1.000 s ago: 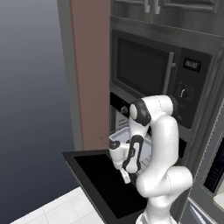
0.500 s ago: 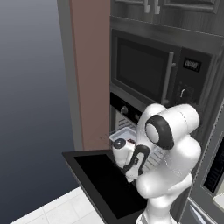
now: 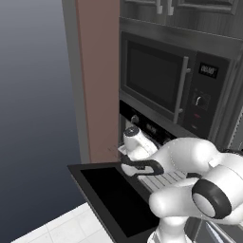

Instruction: Take the baked cake out of the oven and place it on the plate for cooling. Then close the oven door.

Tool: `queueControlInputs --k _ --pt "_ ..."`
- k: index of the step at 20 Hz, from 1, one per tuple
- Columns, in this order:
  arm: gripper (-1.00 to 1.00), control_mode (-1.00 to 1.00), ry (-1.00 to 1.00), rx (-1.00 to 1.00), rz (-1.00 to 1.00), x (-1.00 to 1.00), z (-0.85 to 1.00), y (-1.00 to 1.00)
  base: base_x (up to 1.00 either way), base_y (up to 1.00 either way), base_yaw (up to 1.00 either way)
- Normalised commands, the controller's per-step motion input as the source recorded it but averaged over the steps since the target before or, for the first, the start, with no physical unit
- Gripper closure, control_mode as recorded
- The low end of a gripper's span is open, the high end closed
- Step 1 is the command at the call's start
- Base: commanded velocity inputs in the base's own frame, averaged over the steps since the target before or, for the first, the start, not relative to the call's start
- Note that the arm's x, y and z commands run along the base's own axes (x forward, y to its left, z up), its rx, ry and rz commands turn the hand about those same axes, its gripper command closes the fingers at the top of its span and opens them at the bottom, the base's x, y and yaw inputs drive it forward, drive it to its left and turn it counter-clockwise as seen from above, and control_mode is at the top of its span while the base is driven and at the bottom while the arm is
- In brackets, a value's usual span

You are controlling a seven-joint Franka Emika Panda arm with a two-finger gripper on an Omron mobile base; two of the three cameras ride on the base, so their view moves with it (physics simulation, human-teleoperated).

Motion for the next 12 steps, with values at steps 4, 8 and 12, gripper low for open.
queueControlInputs --k 4,8,12 --pt "-1.00 -1.00 0.05 0.00 -0.28 0.00 0.36 0.00 0.00 0.00 0.00" --pt "-1.00 -1.00 0.00 0.00 -0.54 -0.17 0.01 0.00 0.00 0.00 0.00" --pt "-1.00 -1.00 -0.01 0.04 -0.70 -0.32 0.17 0.00 0.00 0.00 0.00"
